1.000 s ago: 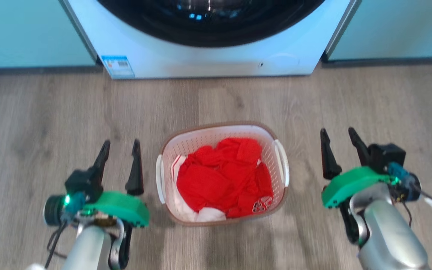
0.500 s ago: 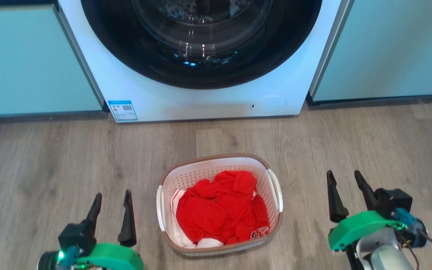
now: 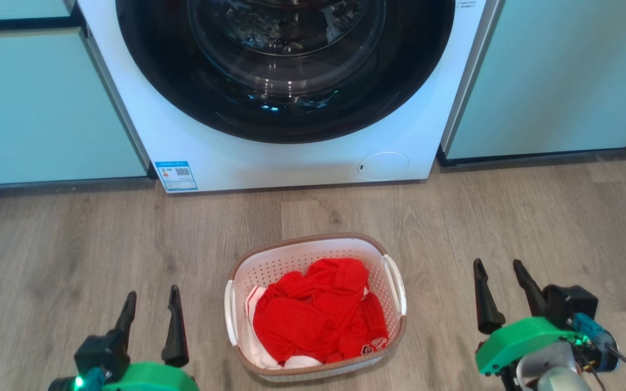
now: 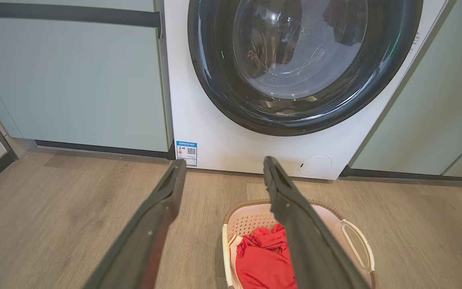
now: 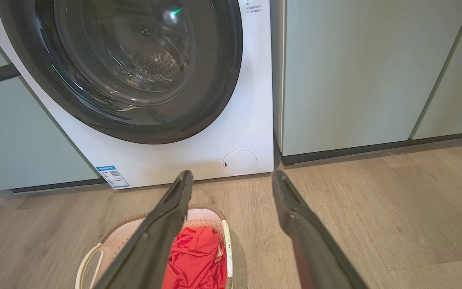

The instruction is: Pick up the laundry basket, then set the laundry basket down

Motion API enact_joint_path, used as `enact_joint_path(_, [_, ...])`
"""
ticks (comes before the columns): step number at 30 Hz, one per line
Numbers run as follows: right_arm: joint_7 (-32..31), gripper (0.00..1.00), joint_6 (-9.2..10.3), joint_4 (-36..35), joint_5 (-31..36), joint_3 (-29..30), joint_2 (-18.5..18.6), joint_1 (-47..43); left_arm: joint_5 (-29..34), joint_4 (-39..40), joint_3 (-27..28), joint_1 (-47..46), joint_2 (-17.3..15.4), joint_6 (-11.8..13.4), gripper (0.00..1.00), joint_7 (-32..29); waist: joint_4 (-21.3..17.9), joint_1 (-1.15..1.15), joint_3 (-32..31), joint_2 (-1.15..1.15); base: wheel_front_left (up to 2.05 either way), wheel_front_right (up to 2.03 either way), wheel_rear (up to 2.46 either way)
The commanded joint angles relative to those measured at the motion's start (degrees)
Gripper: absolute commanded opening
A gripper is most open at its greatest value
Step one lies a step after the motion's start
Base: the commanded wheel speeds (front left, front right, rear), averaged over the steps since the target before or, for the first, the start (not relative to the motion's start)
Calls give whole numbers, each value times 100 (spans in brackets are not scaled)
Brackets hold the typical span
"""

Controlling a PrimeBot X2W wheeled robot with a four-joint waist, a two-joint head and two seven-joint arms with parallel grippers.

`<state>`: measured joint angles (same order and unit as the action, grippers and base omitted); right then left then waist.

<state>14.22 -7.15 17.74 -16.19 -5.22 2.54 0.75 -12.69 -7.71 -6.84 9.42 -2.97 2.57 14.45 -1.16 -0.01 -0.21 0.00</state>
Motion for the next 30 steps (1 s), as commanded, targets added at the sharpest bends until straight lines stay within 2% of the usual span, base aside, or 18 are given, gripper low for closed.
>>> enact_joint_path(1, [78, 100, -34, -192, -18, -117, 34, 137, 40, 229, 210, -190, 9, 24, 100, 55, -15, 1, 8, 0, 0, 0, 0])
enact_joint_path(9, [78, 100, -34, -218, -24, -82, 34, 166, -25, 399, 230, -220, 9, 6, 100, 55, -45, 1, 34, 0, 0, 0, 0])
enact_joint_path(10, [-2, 0, 0, 5, -1, 6, -3, 1, -11, 184, 6, -1, 1, -5, 0, -1, -46, 1, 33, 0, 0, 0, 0])
enact_joint_path(14, [-15, 0, 0, 365, -7, -28, -24, -91, -16, -197, -12, 69, 4, -4, 0, -27, -47, 1, 33, 0, 0, 0, 0])
enact_joint_path(30, [-220, 0, -4, 273, -961, 64, 20, -19, -1016, -250, 92, -121, -37, -122, 0, -229, -27, 1, 34, 0, 0, 0, 0])
